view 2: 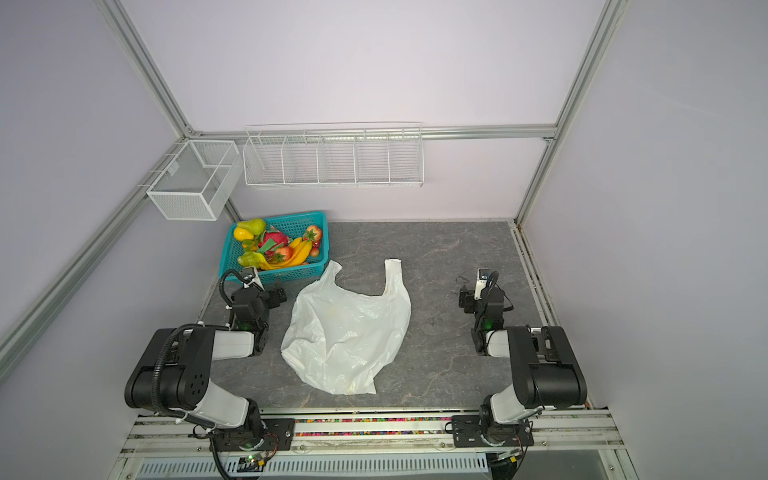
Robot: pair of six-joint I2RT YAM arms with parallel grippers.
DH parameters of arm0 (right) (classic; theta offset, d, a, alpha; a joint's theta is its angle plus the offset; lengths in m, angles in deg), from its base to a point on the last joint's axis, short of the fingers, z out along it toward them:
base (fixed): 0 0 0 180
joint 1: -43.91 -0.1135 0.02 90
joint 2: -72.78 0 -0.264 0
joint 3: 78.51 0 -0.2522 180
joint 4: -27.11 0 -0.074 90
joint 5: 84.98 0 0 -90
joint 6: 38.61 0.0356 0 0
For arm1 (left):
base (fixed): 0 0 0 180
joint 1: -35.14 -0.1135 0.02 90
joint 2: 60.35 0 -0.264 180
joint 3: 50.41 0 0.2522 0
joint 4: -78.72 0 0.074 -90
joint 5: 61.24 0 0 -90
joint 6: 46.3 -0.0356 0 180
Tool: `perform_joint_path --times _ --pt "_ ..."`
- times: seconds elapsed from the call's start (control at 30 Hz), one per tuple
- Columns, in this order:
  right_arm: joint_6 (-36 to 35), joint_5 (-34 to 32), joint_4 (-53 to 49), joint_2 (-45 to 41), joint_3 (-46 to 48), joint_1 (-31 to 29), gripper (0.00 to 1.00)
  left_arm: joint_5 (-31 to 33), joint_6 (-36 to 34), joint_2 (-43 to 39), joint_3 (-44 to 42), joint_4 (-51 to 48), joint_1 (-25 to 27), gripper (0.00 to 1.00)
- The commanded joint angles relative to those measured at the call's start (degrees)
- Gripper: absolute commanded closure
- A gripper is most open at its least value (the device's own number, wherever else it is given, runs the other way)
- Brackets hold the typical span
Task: Place the fake fruits into the plastic bag and tie a complex knot
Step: 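Reach both grippers to the white bag and grasp its two handles, then lift the white bag by its handles with both grippers, raising it upright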
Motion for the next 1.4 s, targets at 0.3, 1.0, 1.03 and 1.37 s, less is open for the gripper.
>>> perform_joint_path --times 0.3,1.0,1.03,1.37 --pt "19.21 2.53 -41.02 -19.33 -17.41 -5.58 0.07 -9.96 24.77 -26.29 10.19 -43.25 0.78 0.07" --pt "10.03 13.55 -53.78 -3.81 -29.92 -27.93 0.8 -9.85 27.02 -28.64 19.88 -63.11 20.21 0.0" --pt "6.21 14.58 -54.85 -6.49 -30.54 -26.65 0.83 -10.22 27.39 -30.61 19.61 -61.65 20.33 0.0" --pt "-20.16 43.47 -61.16 -21.89 -43.38 -16.66 0.91 -18.08 27.39 -37.0 22.55 -46.21 20.71 0.04"
